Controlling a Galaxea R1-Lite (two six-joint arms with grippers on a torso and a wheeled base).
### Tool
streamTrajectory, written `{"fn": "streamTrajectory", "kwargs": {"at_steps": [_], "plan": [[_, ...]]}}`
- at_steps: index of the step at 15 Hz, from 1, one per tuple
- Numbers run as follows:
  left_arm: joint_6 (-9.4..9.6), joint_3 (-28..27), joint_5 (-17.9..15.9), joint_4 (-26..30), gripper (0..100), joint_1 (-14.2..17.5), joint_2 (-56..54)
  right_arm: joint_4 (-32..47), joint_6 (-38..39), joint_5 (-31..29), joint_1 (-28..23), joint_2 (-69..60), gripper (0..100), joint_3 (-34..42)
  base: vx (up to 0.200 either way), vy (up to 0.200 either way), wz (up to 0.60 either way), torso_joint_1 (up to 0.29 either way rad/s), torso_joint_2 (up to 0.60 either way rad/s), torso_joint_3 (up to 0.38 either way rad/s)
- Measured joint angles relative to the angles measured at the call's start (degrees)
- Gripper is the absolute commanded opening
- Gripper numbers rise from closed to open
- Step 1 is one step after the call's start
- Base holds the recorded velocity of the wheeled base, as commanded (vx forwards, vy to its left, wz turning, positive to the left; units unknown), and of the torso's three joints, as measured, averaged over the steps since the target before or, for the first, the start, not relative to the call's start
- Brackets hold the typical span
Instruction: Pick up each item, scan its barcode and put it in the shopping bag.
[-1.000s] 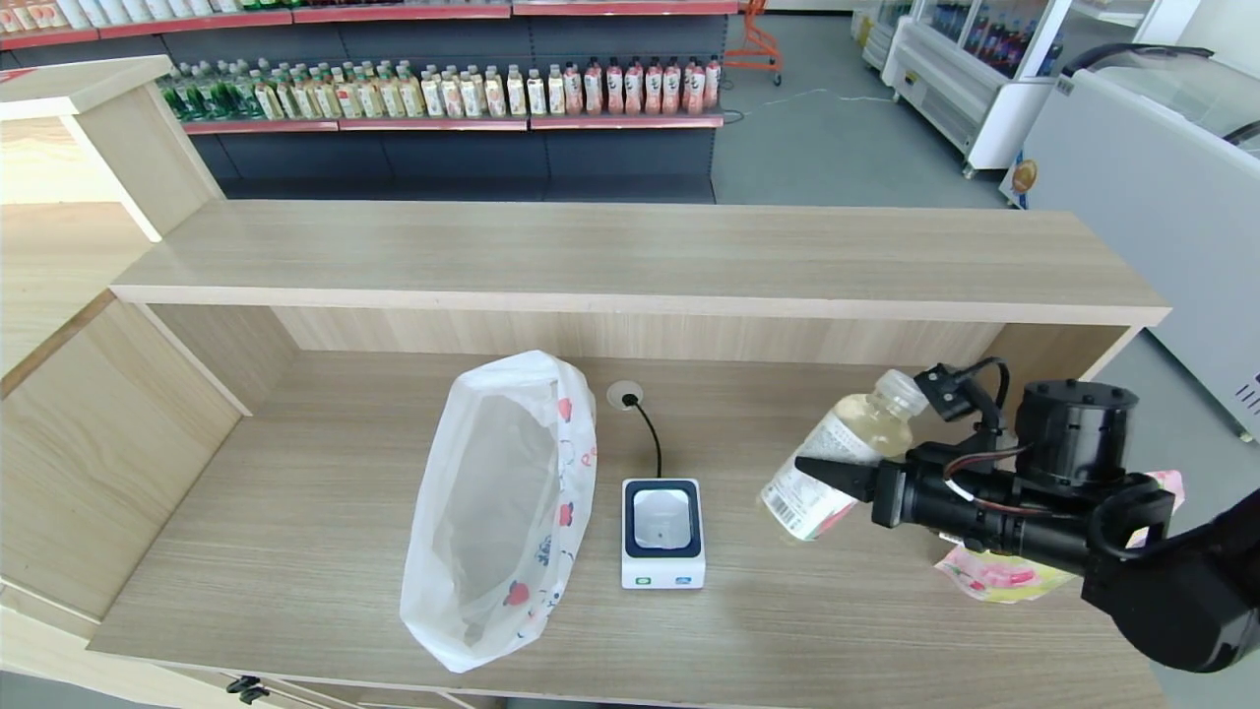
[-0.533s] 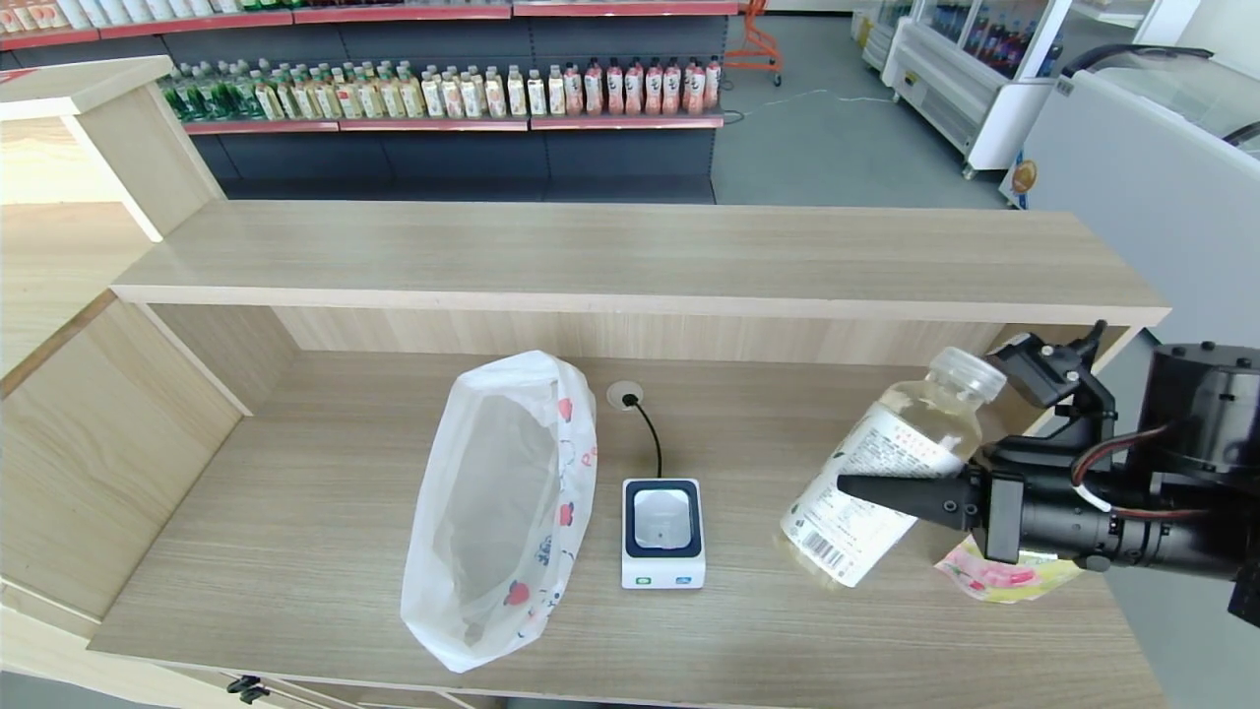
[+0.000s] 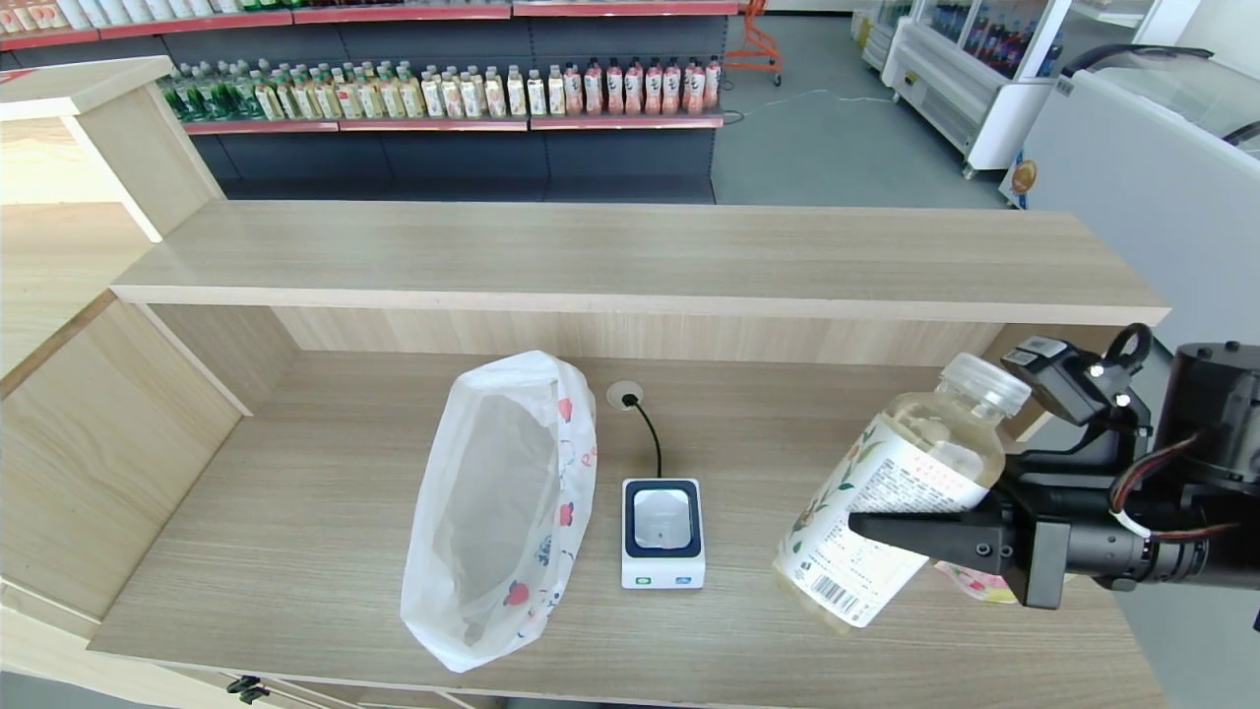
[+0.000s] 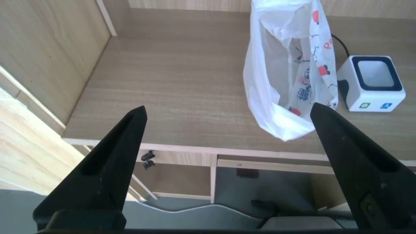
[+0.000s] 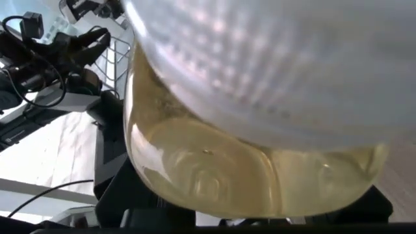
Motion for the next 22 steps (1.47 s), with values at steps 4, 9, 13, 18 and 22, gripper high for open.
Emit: {"fn": "streamTrajectory", "kwargs": {"at_steps": [4,9,13,18,22], "plan": [[0.0,0.0,0.0,0.0,100,0.0,0.0,0.16,-0.4,0.28,1.99,0.94,0,0.22,0.0,0.0,0.0,0.0,0.0,0.0],[0.0,0.0,0.0,0.0,100,0.0,0.0,2.02,0.2,0.3,4.58,1.68,0,0.27,0.0,0.0,0.0,0.0,0.0,0.0],[0.0,0.0,0.02,0.0,100,0.0,0.0,1.55,0.15,0.2,6.57,2.93,0,0.11,0.0,0.0,0.0,0.0,0.0,0.0],[0.0,0.0,0.0,0.0,100,0.0,0.0,2.13,0.24,-0.05,7.56,3.47,0,0.05,0.0,0.0,0.0,0.0,0.0,0.0],[0.0,0.0,0.0,0.0,100,0.0,0.0,5.06,0.35,-0.07,7.72,2.07,0,0.07,0.0,0.0,0.0,0.0,0.0,0.0]]}}
